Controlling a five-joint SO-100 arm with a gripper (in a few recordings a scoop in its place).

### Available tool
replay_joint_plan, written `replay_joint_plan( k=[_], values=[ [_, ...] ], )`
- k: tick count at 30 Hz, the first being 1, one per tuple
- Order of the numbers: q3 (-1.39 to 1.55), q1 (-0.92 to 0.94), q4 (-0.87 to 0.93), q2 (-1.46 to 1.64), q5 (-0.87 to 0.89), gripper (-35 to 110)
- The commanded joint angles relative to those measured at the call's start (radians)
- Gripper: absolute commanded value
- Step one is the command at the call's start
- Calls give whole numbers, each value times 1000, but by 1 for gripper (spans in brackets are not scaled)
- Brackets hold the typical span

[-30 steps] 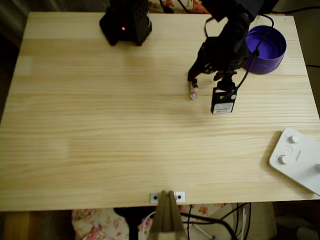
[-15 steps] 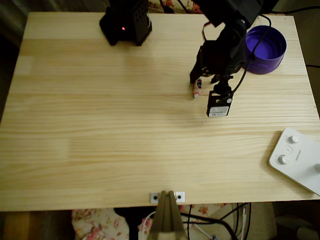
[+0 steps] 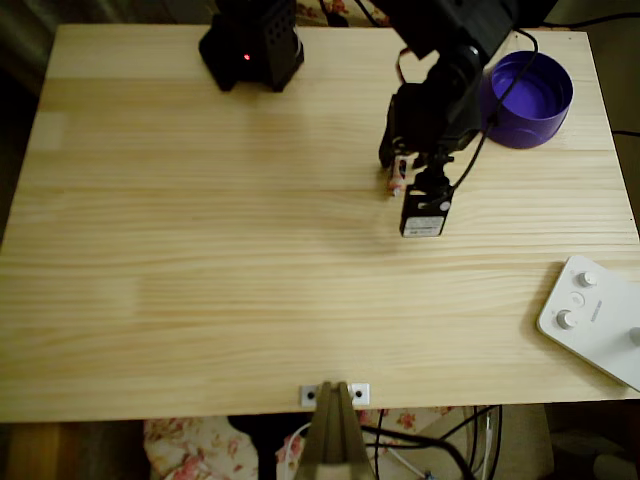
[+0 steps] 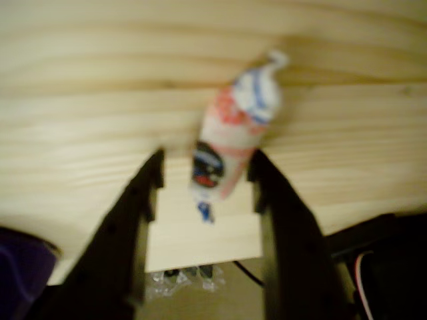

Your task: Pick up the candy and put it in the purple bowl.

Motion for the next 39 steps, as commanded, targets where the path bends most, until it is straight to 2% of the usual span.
replay_joint_plan(
  k=[1,13,16,25,39],
  values=[
    [40,17,11,92,11,14],
    [97,43,3,138,-8,12],
    [97,46,2,140,-11,5],
    [110,58,8,169,-12,3],
    [92,55,100,433,-41,0]
  ],
)
